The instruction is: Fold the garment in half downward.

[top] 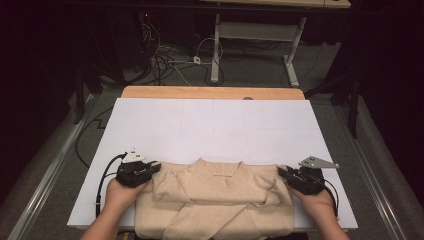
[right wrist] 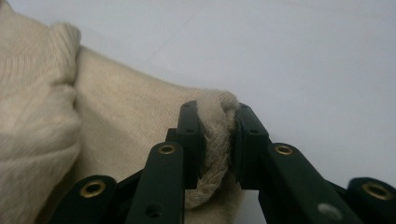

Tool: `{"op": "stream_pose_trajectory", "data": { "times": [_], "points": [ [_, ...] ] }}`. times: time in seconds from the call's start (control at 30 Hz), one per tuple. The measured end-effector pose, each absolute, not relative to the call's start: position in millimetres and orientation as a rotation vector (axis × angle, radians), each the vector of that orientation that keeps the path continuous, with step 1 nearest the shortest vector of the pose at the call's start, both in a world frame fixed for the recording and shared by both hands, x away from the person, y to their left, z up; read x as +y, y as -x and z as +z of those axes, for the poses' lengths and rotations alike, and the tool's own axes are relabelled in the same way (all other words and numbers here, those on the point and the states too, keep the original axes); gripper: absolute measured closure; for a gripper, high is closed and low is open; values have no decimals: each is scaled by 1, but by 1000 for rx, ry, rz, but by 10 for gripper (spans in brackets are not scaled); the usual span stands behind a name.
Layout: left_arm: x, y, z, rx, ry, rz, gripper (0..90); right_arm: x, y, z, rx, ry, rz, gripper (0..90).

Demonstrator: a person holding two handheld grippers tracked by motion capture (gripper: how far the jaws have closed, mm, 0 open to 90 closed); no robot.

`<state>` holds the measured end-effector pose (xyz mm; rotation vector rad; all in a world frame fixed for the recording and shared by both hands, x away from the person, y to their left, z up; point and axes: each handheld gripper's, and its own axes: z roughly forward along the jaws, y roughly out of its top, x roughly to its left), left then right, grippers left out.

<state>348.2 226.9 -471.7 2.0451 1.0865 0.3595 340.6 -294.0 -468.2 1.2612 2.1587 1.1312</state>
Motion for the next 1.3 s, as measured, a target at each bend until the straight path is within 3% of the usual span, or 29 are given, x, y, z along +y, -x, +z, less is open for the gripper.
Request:
{"op": "stream_pose_trajectory", "data": {
  "times": [0.93, 1.07, 1.2, 1.3],
  "points": [
    [212, -460, -432, 1134, -2029, 558, 750, -272, -449, -429, 1954, -1230, 1080, 770],
    [211, -471, -440, 1182, -2016, 521, 749, -270, -460, -427, 1954, -1238, 1065, 764],
    [210, -476, -460, 1256, -2013, 459, 743, -270, -469, -451, 1990, -1318, 1006, 754],
    [215, -474, -467, 1287, -1985, 399, 693, -274, -472, -463, 1999, -1374, 1002, 677]
  ]
}}
